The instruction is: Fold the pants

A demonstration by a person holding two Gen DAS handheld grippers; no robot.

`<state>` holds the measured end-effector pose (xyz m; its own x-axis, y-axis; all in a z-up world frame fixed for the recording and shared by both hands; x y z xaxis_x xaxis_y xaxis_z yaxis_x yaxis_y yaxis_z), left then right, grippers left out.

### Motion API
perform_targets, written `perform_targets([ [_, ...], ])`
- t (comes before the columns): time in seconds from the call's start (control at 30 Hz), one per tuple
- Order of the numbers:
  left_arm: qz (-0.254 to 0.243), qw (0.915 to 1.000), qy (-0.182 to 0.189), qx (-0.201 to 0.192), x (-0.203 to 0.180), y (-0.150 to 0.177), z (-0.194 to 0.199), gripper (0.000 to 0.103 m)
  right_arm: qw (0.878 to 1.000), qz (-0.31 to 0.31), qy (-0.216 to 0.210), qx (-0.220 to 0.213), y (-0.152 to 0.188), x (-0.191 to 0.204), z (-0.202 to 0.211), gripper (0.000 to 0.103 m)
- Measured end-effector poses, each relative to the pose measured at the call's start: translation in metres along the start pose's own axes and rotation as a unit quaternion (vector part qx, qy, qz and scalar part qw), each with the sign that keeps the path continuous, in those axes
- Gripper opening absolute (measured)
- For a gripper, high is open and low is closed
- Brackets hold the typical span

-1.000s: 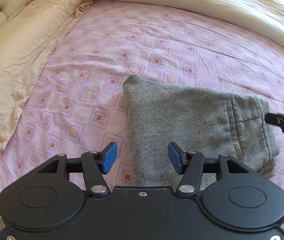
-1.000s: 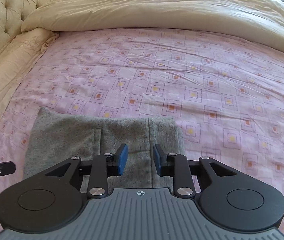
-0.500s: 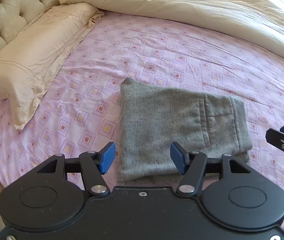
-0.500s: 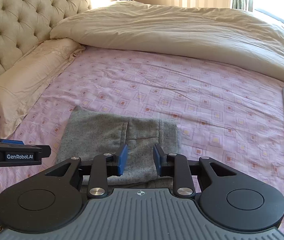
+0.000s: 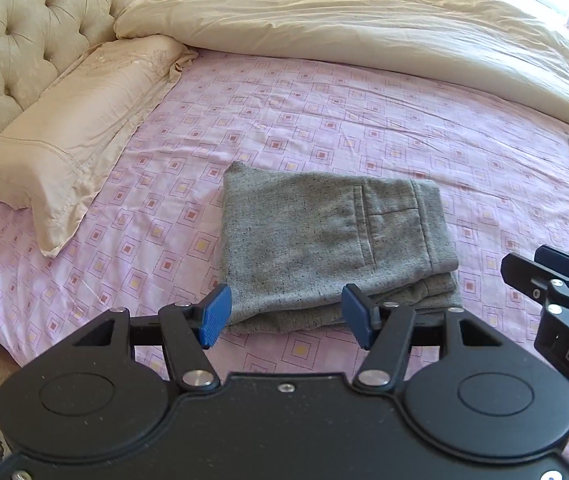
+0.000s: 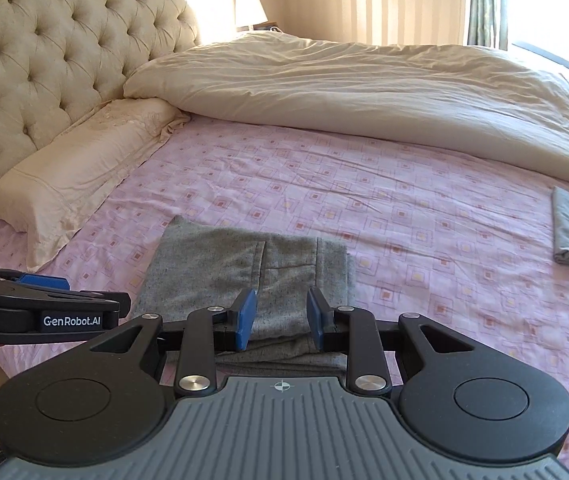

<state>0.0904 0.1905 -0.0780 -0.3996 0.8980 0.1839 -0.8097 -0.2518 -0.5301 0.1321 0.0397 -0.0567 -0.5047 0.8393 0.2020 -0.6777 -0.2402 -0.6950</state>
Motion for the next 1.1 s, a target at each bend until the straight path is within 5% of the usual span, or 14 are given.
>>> perform_targets([
  [1.1,0.006,0.9999,-0.001,-0.009,-0.007,0.011,0.015,0.065,1.0,0.003,-0.003,-0.024,0.0,0.007,0.016,0.028],
])
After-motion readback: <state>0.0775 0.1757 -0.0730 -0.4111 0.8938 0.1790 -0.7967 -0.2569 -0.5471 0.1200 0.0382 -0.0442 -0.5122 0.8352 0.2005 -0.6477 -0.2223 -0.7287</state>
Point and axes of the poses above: each gripper's, at about its wrist camera, not at the fingertips, and z roughly against the way its jaws point, x to its left, y to its underside, the point moved 6 cm from there along -z, roughly the way its jaws point, and after that the axes turned 9 degrees about -y, right-handed, at the moved point
